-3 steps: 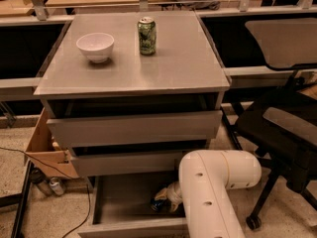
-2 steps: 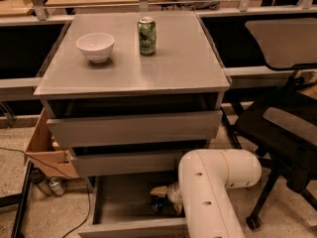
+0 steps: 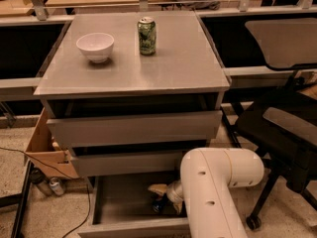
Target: Pick pepsi can from bottom drawer and place on counter
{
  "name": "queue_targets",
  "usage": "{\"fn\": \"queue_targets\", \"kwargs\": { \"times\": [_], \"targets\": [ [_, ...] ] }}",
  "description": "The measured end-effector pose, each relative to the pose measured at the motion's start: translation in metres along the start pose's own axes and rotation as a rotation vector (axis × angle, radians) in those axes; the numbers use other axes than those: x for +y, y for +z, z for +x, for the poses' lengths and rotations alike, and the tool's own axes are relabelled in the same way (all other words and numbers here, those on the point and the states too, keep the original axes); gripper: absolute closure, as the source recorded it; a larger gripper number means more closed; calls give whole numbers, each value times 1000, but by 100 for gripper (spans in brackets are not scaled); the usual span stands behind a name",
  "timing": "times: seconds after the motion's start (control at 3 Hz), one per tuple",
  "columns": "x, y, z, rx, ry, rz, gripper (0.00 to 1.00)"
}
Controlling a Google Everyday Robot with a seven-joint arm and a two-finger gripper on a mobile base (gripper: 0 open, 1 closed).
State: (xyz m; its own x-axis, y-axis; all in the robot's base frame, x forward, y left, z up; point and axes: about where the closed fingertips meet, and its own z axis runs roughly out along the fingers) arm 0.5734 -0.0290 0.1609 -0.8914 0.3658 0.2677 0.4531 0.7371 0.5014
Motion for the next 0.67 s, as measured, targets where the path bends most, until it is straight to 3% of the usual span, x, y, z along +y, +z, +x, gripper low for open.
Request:
{"fn": "queue_targets", "kwargs": {
  "times": [0.67],
  "targets": [
    [27,2,10,-53,-26,16,0]
  ]
}}
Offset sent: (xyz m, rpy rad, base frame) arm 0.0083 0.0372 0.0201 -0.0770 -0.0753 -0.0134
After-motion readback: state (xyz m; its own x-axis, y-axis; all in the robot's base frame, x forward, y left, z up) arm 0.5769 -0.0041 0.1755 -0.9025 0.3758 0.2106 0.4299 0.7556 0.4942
